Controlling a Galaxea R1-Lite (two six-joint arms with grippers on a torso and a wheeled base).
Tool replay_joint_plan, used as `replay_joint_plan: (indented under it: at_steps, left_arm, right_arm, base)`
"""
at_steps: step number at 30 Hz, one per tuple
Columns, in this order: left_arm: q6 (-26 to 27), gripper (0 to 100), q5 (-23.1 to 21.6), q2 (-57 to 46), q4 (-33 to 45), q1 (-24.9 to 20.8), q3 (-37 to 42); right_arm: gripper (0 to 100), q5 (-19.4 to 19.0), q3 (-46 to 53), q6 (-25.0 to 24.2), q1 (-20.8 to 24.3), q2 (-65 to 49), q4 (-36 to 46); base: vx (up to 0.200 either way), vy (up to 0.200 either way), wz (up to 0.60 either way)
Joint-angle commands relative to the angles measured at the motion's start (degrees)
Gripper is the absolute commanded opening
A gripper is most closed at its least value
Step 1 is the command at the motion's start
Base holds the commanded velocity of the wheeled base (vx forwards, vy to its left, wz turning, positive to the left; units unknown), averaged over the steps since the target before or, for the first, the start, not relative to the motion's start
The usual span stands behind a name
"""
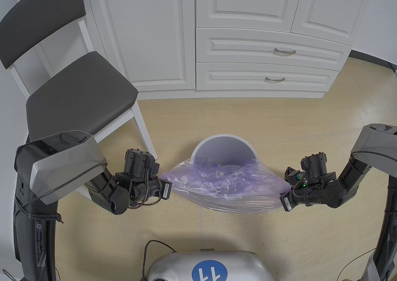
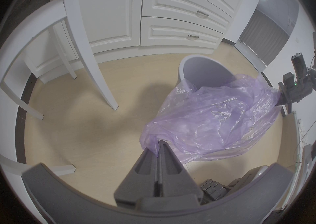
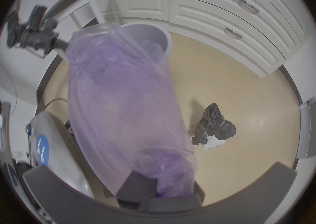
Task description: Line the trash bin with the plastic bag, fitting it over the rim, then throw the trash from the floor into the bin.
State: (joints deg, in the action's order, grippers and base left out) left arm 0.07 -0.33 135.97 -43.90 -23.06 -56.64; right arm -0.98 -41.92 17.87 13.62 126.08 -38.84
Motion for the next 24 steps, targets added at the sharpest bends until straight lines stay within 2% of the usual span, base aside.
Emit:
replay_joint_plan:
  at_steps: [1, 4, 5, 7, 9, 10, 12, 14, 24]
  left_arm:
    - [-1.04, 0, 0.24, 3.24, -0.22, -0.31, -2.25]
    - [-1.92, 0, 0.24, 3.33, -0.22, -0.31, -2.86]
    - [-5.26, 0, 0.5, 4.04, -0.22, -0.31, -5.5]
    - [-7.9, 0, 2.53, 4.39, -0.22, -0.23, -7.43]
    - [-9.92, 0, 4.55, 4.3, -0.22, -0.05, -9.02]
    - [-9.92, 0, 4.55, 4.3, -0.22, -0.05, -9.02]
    - [-11.94, 0, 5.08, 3.68, -0.49, 0.21, -10.16]
    - [-12.73, 0, 5.08, 2.89, -1.19, 0.39, -9.98]
    - [-12.55, 0, 5.08, 1.4, -1.89, -0.58, -6.91]
  right_arm:
    - [0, 1.68, -3.87, -4.95, 1.68, 7.17, -3.7]
    - [0, 1.77, -4.39, -5.83, 1.76, 7.61, -3.88]
    - [0, 2.12, -6.24, -7.68, 1.85, 8.49, -3.88]
    - [0, 2.73, -7.65, -10.22, 2.47, 9.19, -4.05]
    - [0, 3.35, -9.14, -13.21, 3.08, 9.54, -4.05]
    - [0, 3.35, -9.14, -13.21, 3.08, 9.54, -4.05]
    - [0, 3.79, -10.99, -17.52, 4.05, 9.63, -4.14]
    - [0, 3.79, -11.43, -19.28, 4.22, 9.45, -4.14]
    - [0, 3.88, -9.4, -19.01, 4.4, 8.57, -4.14]
  base:
    - [0.0, 0.0, 0.0]
    - [0.0, 0.0, 0.0]
    - [0.0, 0.0, 0.0]
    - [0.0, 0.0, 0.0]
    - [0.0, 0.0, 0.0]
    - [0.0, 0.0, 0.0]
    - [0.0, 0.0, 0.0]
    - [0.0, 0.0, 0.0]
    - [0.0, 0.0, 0.0]
